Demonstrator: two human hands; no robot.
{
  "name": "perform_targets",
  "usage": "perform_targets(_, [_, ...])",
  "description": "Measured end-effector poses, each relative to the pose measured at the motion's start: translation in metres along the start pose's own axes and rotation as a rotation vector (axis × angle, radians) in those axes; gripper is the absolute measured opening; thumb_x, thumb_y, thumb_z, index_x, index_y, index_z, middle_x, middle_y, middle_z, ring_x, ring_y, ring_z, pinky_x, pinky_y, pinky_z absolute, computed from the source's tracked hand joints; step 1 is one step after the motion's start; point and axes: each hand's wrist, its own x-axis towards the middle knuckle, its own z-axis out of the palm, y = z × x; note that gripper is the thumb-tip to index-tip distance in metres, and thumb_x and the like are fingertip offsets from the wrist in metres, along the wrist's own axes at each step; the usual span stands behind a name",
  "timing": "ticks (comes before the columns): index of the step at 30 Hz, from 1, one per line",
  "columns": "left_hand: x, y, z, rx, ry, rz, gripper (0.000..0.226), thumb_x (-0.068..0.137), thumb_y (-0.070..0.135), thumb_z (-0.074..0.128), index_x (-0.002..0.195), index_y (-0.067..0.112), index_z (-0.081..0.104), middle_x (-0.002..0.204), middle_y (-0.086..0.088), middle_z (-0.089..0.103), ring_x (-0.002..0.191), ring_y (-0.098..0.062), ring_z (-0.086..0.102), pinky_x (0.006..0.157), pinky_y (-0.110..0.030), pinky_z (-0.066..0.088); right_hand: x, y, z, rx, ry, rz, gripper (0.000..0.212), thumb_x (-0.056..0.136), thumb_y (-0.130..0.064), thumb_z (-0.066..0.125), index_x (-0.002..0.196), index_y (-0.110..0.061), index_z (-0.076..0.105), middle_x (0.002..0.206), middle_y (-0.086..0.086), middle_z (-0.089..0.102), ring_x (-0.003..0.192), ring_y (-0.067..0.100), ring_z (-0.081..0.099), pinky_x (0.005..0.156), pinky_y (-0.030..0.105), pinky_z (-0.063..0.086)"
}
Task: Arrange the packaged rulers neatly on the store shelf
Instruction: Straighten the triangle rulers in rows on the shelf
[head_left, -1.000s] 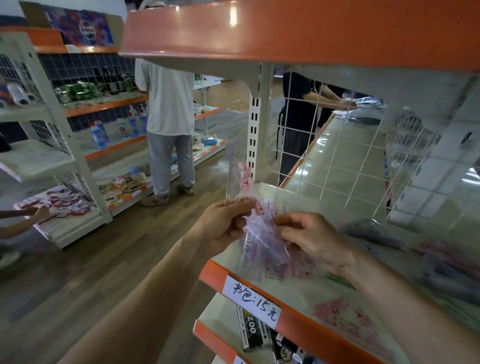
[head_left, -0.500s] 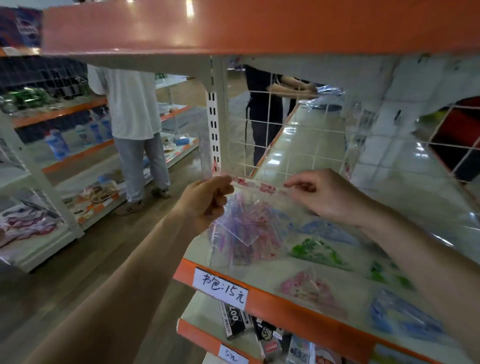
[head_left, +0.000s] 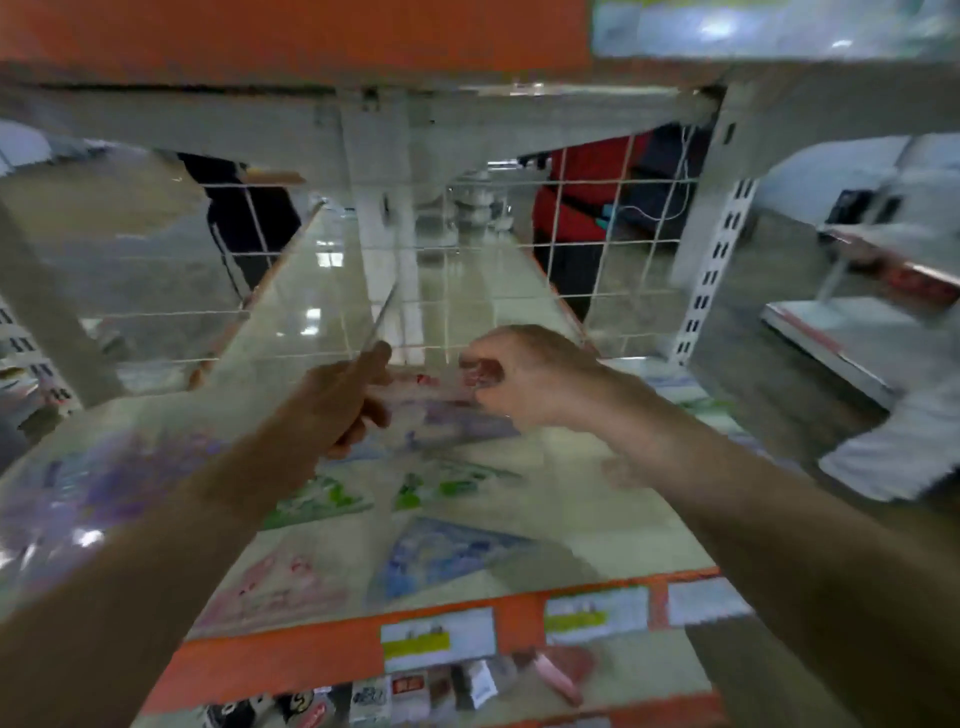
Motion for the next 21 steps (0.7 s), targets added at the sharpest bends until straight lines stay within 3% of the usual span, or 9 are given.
perform_targets(3, [0.006, 0.018, 0.046, 0.113, -0.030, -0.002, 0.036, 0.095, 0.047, 0.042, 0.090, 0.015, 0.058, 0.062, -0.008, 0.053, 0.039, -0.014, 0.033, 0.041, -0.014, 0.022, -0.022, 0.040, -0.015, 0.083, -0.012, 0.075, 0.005, 0.086, -0.024, 0.062, 0.087, -0.020, 0.065, 0.085, -0.002, 0.062, 0.084, 0.018, 0.059, 0.065, 0.027, 0.042])
perform_targets(5, [0.009, 0.027, 0.070, 0.203, -0.037, 0.021, 0.039, 0.095, 0.048, 0.041, 0.089, 0.014, 0.060, 0.064, -0.008, 0.054, 0.046, -0.017, 0.035, 0.046, -0.019, 0.024, -0.035, 0.067, -0.022, 0.119, -0.023, 0.124, 0.026, 0.085, -0.024, 0.066, 0.110, -0.020, 0.068, 0.102, -0.003, 0.065, 0.095, 0.016, 0.061, 0.080, 0.026, 0.048])
perform_targets(7, [0.010, 0.033, 0.091, 0.273, -0.049, 0.058, 0.042, 0.093, 0.052, 0.041, 0.082, 0.016, 0.061, 0.065, -0.007, 0.056, 0.047, -0.018, 0.039, 0.046, -0.021, 0.026, -0.047, 0.095, -0.027, 0.139, -0.025, 0.174, 0.036, 0.084, -0.022, 0.068, 0.120, -0.020, 0.065, 0.106, -0.006, 0.063, 0.097, 0.011, 0.060, 0.086, 0.022, 0.045])
perform_targets(11, [0.008, 0.036, 0.126, 0.376, -0.091, 0.128, 0.032, 0.092, 0.040, 0.051, 0.072, 0.018, 0.063, 0.060, -0.002, 0.058, 0.051, -0.017, 0.051, 0.047, -0.019, 0.034, -0.072, 0.145, -0.030, 0.085, -0.035, 0.172, 0.030, 0.080, -0.017, 0.069, 0.111, -0.017, 0.070, 0.088, -0.008, 0.058, 0.082, 0.009, 0.055, 0.076, 0.021, 0.040])
perform_targets(14, [0.005, 0.031, 0.143, 0.474, -0.161, 0.219, 0.031, 0.090, 0.039, 0.057, 0.067, 0.019, 0.062, 0.060, 0.002, 0.061, 0.054, -0.014, 0.049, 0.057, -0.023, 0.037, -0.091, 0.167, -0.029, 0.002, -0.112, 0.201, 0.030, 0.083, -0.020, 0.067, 0.113, -0.020, 0.069, 0.093, -0.006, 0.057, 0.085, 0.010, 0.051, 0.069, 0.016, 0.039])
perform_targets(17, [0.003, 0.030, 0.156, 0.457, -0.199, 0.234, 0.018, 0.088, 0.032, 0.061, 0.077, 0.019, 0.067, 0.062, 0.003, 0.062, 0.054, -0.013, 0.048, 0.059, -0.025, 0.039, -0.106, 0.179, -0.025, -0.006, -0.205, 0.236, 0.034, 0.086, -0.019, 0.065, 0.119, -0.022, 0.065, 0.103, -0.005, 0.057, 0.090, 0.008, 0.049, 0.075, 0.018, 0.039])
perform_targets(21, [-0.001, 0.033, 0.168, 0.480, -0.215, 0.273, 0.011, 0.088, 0.017, 0.061, 0.082, 0.023, 0.067, 0.063, 0.002, 0.062, 0.056, -0.012, 0.051, 0.061, -0.025, 0.042, -0.116, 0.185, -0.014, 0.087, -0.238, 0.312, 0.032, 0.087, -0.021, 0.062, 0.119, -0.025, 0.065, 0.100, -0.011, 0.053, 0.092, 0.009, 0.049, 0.078, 0.017, 0.035])
